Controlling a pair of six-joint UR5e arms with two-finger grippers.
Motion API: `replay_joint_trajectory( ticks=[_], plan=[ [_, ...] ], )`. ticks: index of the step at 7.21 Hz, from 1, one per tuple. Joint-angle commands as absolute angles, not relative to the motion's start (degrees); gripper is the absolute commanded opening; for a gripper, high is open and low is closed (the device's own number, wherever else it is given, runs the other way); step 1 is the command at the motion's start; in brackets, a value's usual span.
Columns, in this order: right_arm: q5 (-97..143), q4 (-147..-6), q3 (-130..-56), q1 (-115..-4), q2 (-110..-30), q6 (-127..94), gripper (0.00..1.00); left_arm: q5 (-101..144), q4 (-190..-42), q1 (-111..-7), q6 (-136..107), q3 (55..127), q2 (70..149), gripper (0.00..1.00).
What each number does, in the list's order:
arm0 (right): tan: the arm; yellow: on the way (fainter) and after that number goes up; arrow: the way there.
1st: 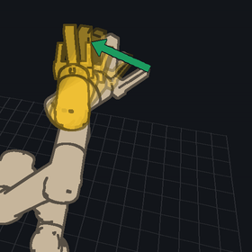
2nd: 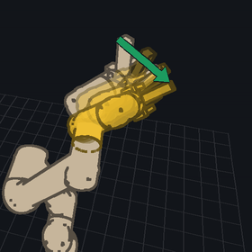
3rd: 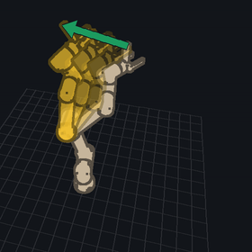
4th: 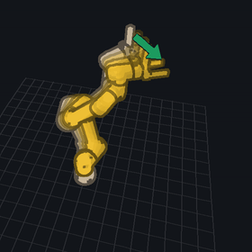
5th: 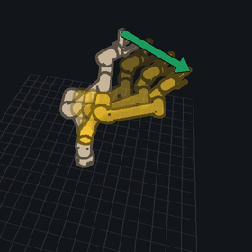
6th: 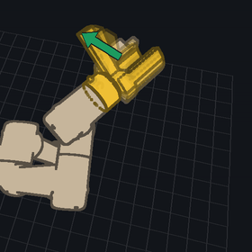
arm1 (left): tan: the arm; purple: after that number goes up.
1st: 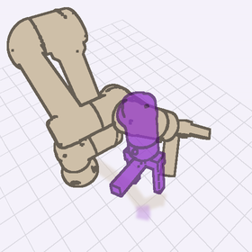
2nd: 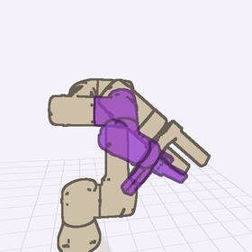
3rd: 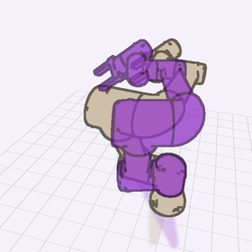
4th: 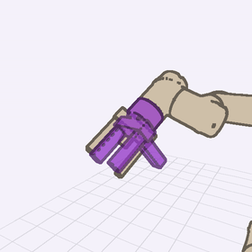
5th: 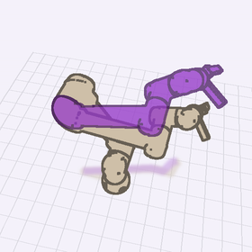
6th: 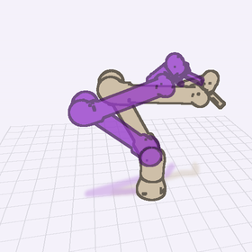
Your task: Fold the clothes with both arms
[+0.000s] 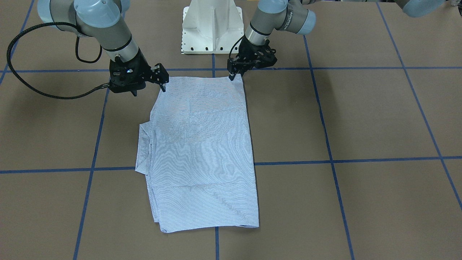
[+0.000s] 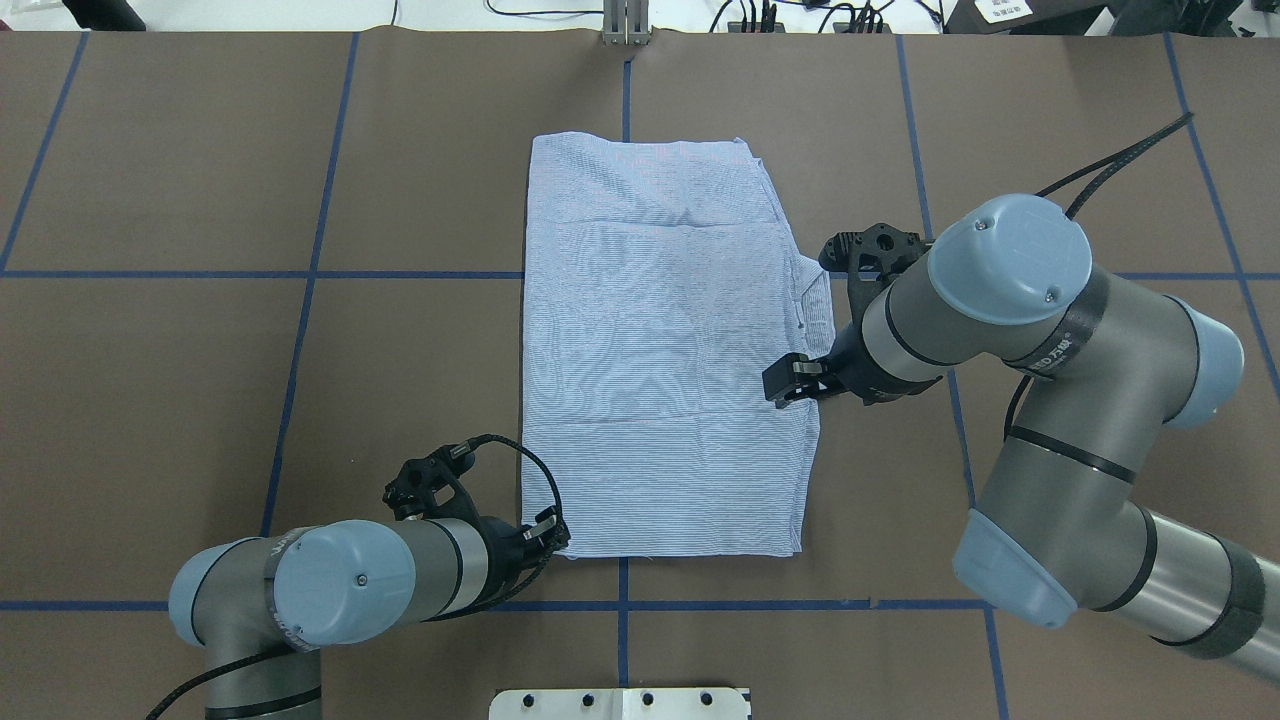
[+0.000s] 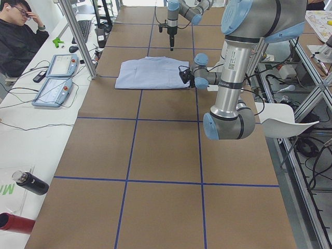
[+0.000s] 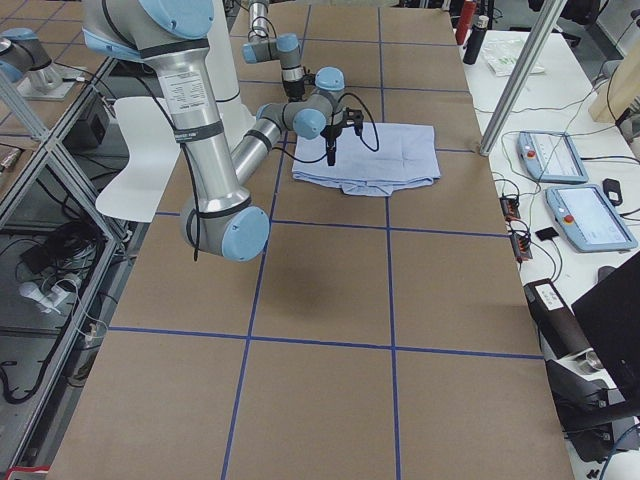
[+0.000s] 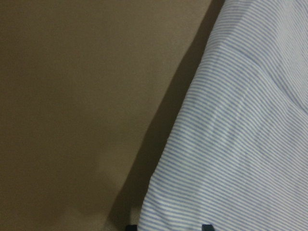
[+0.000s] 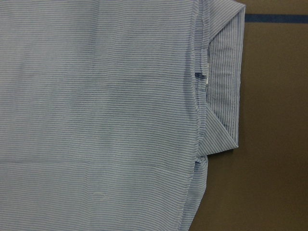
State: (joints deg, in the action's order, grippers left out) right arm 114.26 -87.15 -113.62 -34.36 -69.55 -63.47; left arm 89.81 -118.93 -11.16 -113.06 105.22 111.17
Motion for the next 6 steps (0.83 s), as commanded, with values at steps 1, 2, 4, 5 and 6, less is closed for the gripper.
replay_joint_trajectory(
  ticks=[1,2,4,5,6],
  plan=[
    [114.26,-87.10,-113.64,-34.37,-69.70,-63.46,1.00,89.74,-118.56,-11.16,-113.03,105.38,111.18,0.21],
    [114.26,-87.19,-113.56,-34.37,-69.70,-63.46,1.00,89.74,-118.56,-11.25,-113.11,105.47,111.18,0.00],
    [113.73,-87.10,-114.08,-34.28,-70.40,-66.59,1.00,89.91,-116.21,-11.25,-113.03,107.74,111.27,0.00],
    [113.38,-87.01,-114.34,-32.89,-69.97,-73.58,1.00,90.00,-112.80,-11.25,-113.03,109.84,112.05,0.00],
    [110.33,-87.10,-114.61,-29.04,-69.79,-81.66,1.00,90.00,-111.63,-11.25,-113.11,110.47,112.84,0.00]
  ],
)
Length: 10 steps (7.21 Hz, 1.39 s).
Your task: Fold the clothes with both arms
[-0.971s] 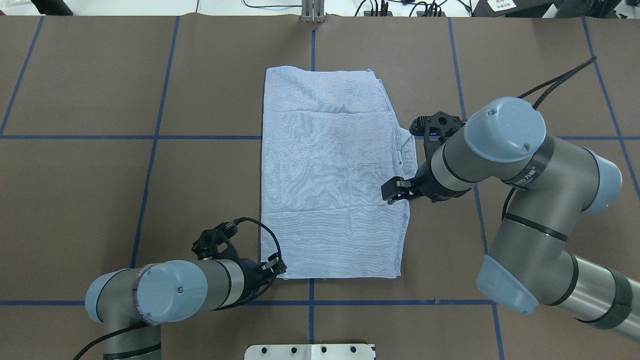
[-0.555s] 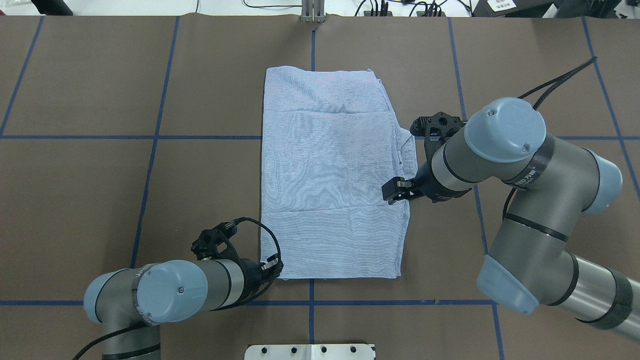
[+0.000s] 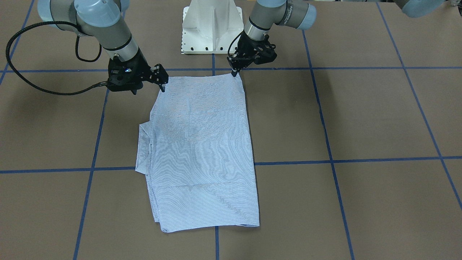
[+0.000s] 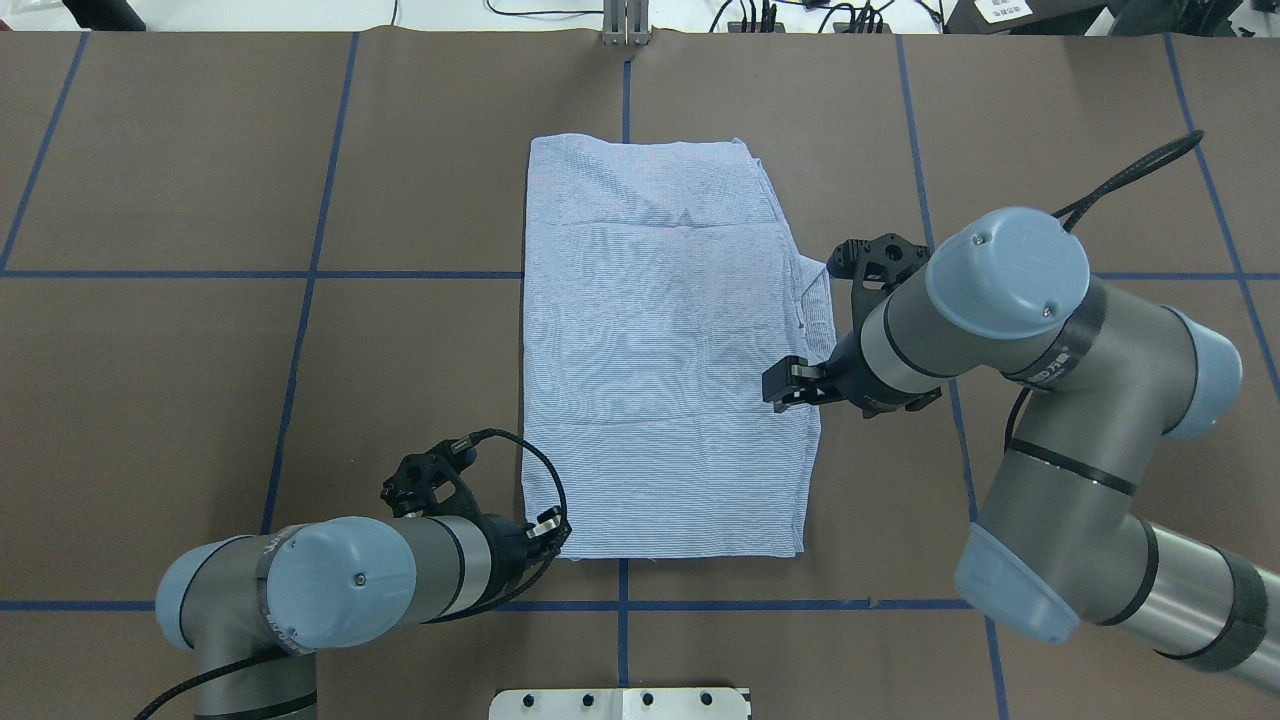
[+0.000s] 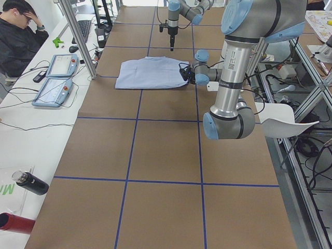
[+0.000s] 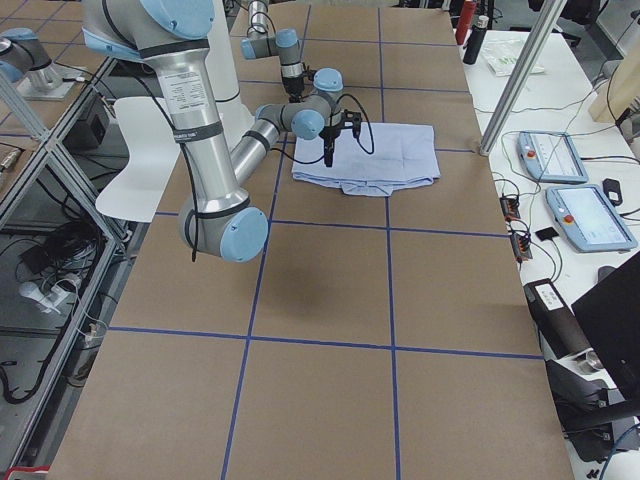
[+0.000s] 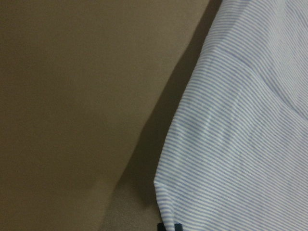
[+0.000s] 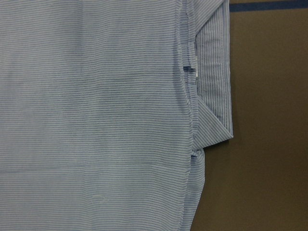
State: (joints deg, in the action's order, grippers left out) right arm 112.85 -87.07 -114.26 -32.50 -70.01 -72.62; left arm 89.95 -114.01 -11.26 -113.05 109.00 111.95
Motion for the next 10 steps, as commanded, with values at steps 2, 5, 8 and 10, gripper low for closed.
replay_joint_trajectory(
  ticks=[2,5,8,10],
  plan=[
    [106.00,-87.45,-114.61,-24.36,-69.96,-89.79,1.00,90.09,-111.62,-11.16,-113.12,110.48,112.85,0.00],
    [105.30,-87.98,-114.52,-20.93,-70.49,-96.22,1.00,90.09,-111.62,-11.16,-113.12,110.13,112.85,0.00],
    [103.98,-87.98,-112.42,-17.76,-71.02,-96.24,1.00,90.09,-111.62,-11.16,-113.12,110.13,112.85,0.00],
    [103.89,-87.63,-110.40,-17.05,-70.58,-95.80,1.00,90.09,-111.62,-11.16,-113.12,110.13,112.85,0.00]
  ],
)
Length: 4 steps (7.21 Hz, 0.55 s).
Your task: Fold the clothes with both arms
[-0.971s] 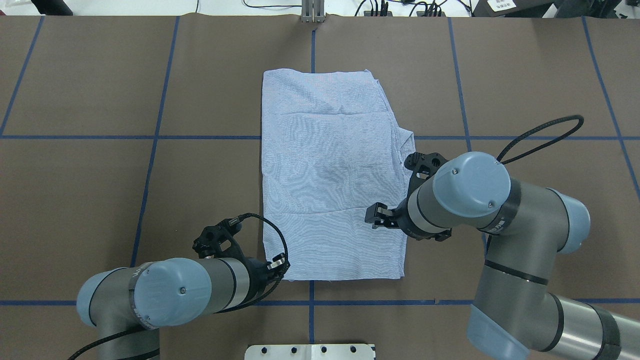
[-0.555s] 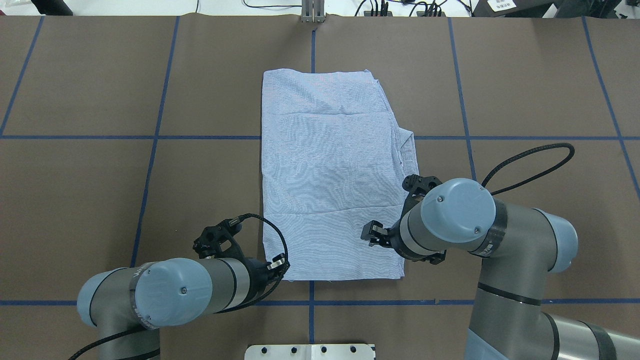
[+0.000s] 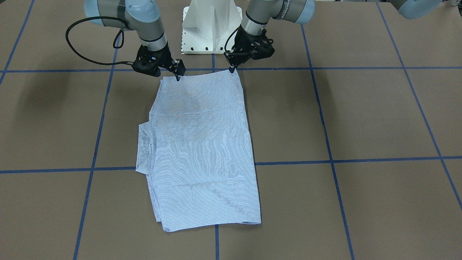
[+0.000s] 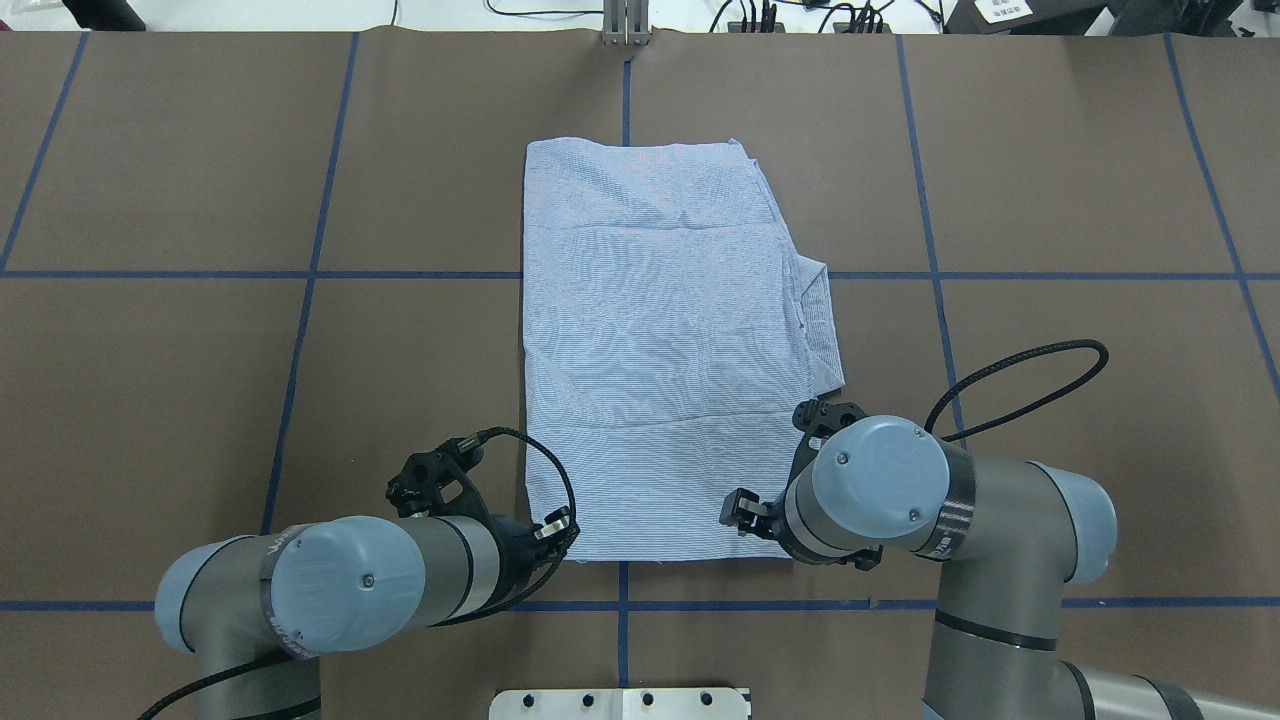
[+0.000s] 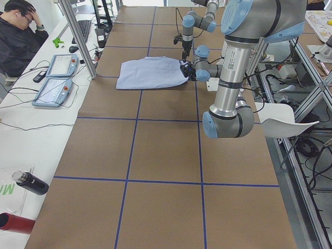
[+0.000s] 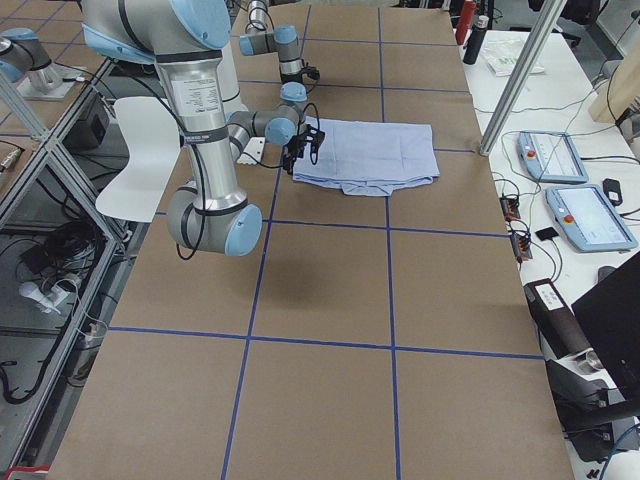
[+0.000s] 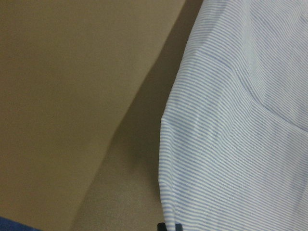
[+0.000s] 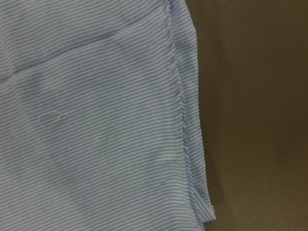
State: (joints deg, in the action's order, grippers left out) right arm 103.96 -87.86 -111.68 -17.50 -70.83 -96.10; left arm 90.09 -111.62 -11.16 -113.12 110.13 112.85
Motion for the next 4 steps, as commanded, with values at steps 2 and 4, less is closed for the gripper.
replay_joint_trajectory(
  ticks=[2,4],
  plan=[
    [103.89,-87.54,-109.69,-16.96,-70.40,-95.54,1.00,90.09,-111.62,-11.16,-113.03,110.04,112.85,0.00],
    [103.97,-87.36,-108.90,-16.88,-70.31,-95.45,0.99,90.09,-111.62,-11.16,-113.11,109.95,112.85,0.00]
  ],
)
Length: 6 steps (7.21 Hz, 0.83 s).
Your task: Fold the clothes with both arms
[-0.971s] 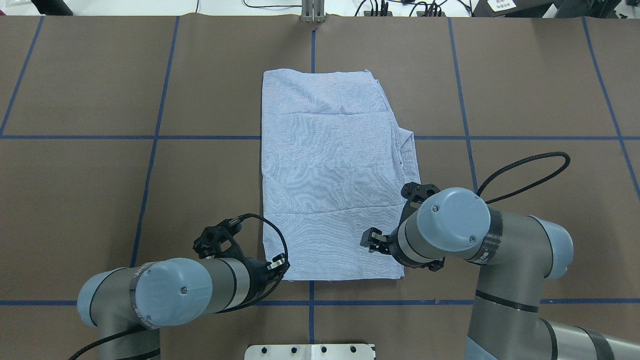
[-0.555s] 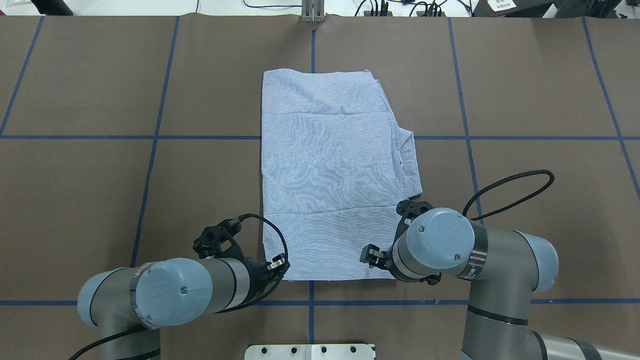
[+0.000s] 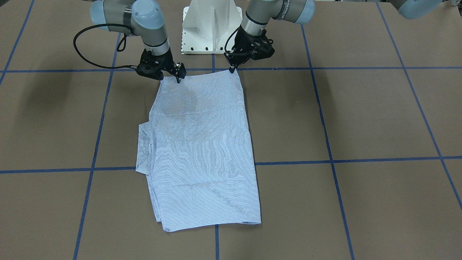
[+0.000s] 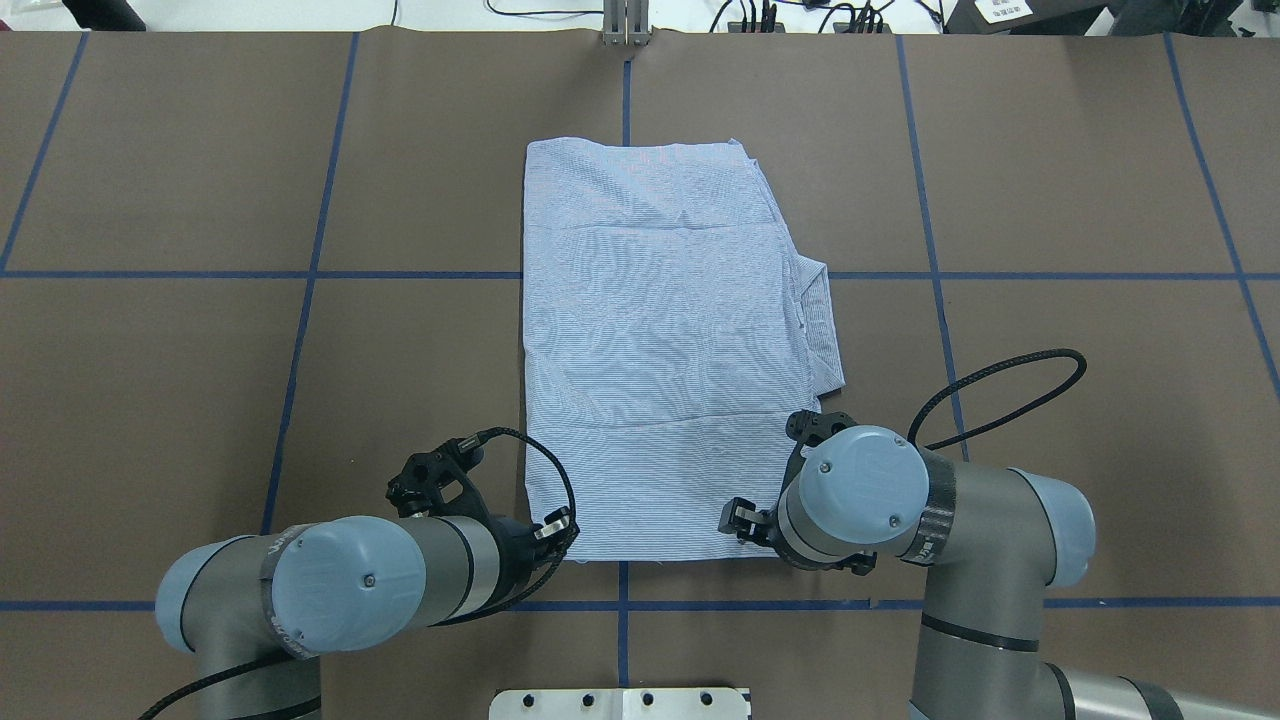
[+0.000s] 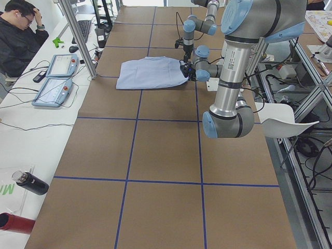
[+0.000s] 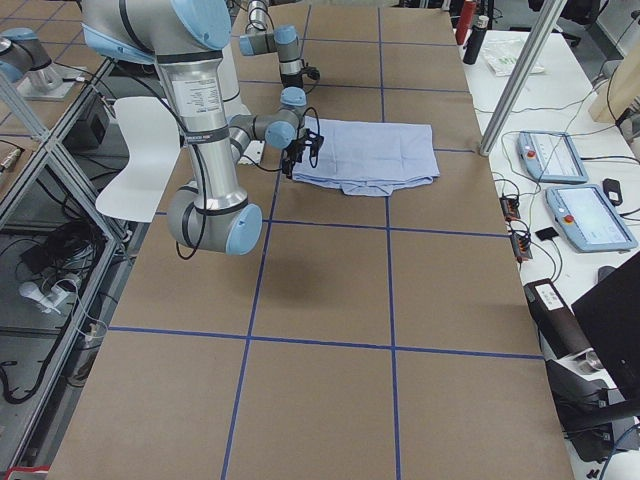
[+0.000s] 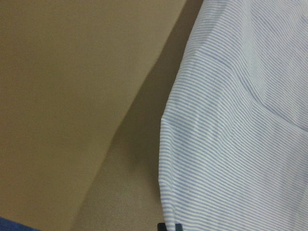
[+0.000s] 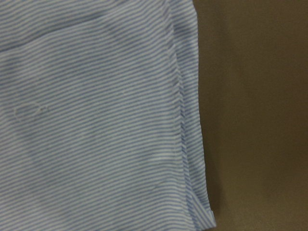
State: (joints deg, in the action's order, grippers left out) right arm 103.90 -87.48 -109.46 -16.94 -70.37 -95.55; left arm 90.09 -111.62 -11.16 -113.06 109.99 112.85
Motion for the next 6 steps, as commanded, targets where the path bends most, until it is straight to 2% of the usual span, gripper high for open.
replay_joint_trajectory(
  ticks=[1,2,3,4,6],
  plan=[
    [103.97,-87.28,-108.90,-16.87,-70.23,-95.36,0.95,90.09,-111.62,-11.16,-113.03,109.95,112.85,0.00],
    [103.97,-87.28,-108.90,-16.87,-70.22,-95.36,0.81,90.09,-111.62,-11.16,-113.03,109.95,112.85,0.00],
    [103.97,-87.28,-108.90,-16.87,-70.22,-95.36,0.73,90.09,-111.62,-11.16,-113.03,110.04,112.76,0.00],
    [103.97,-87.28,-108.81,-16.87,-70.14,-95.36,0.67,90.09,-111.53,-11.16,-113.03,110.04,112.76,0.00],
    [103.97,-87.28,-108.72,-16.96,-69.88,-95.36,0.64,90.00,-111.53,-11.25,-113.03,109.95,112.76,0.00]
  ],
)
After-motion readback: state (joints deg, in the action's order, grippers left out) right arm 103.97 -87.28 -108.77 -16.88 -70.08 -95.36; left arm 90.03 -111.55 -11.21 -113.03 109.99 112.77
